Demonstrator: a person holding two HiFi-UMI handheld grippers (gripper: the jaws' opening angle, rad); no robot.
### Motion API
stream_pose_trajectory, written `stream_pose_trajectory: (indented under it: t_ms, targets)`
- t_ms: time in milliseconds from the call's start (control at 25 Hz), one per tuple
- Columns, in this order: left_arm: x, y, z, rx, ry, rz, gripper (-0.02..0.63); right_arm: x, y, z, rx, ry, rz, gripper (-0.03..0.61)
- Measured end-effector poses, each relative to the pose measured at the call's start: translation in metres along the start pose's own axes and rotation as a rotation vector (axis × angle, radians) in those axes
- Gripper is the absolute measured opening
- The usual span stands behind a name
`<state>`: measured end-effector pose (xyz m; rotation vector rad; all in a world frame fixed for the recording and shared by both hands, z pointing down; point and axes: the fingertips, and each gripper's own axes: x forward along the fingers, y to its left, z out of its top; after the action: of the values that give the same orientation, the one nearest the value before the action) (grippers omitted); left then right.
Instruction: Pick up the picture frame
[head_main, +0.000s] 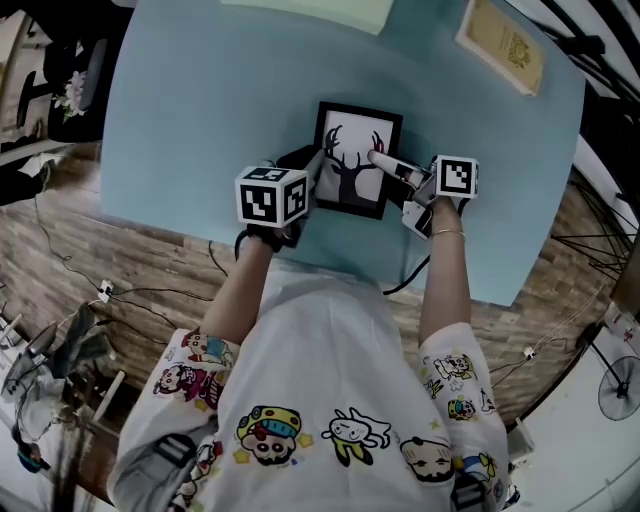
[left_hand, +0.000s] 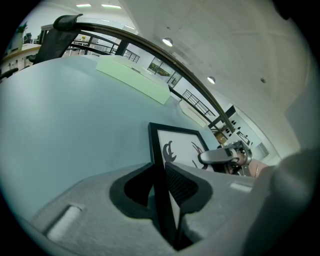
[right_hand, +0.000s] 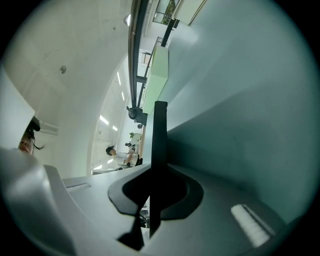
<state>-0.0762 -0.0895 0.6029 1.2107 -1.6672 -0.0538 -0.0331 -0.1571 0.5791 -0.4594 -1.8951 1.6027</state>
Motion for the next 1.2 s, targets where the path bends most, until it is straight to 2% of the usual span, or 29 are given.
stream_pose_trajectory:
  t_ms: [360,560,880,1200]
  targets:
    - [-0.002,-0.002,0.001,0.028,-0.012,-0.020,0.080,-0.002,0.006,0.001,-0.016,-0.022,-0.001,0.037]
    - [-0.007,-0.010,0.011,0.053,-0.046,-0.025,0.081,-0.013,0.015,0.007,-0.034,-0.069,-0.006,0.034]
    - [-0.023,-0.024,0.031,0.087,-0.106,-0.042,0.081,-0.031,0.035,0.013,-0.108,-0.130,-0.030,0.034]
    - [-0.050,-0.047,0.052,0.134,-0.185,-0.067,0.081,-0.049,0.073,0.018,-0.209,-0.220,-0.046,0.034]
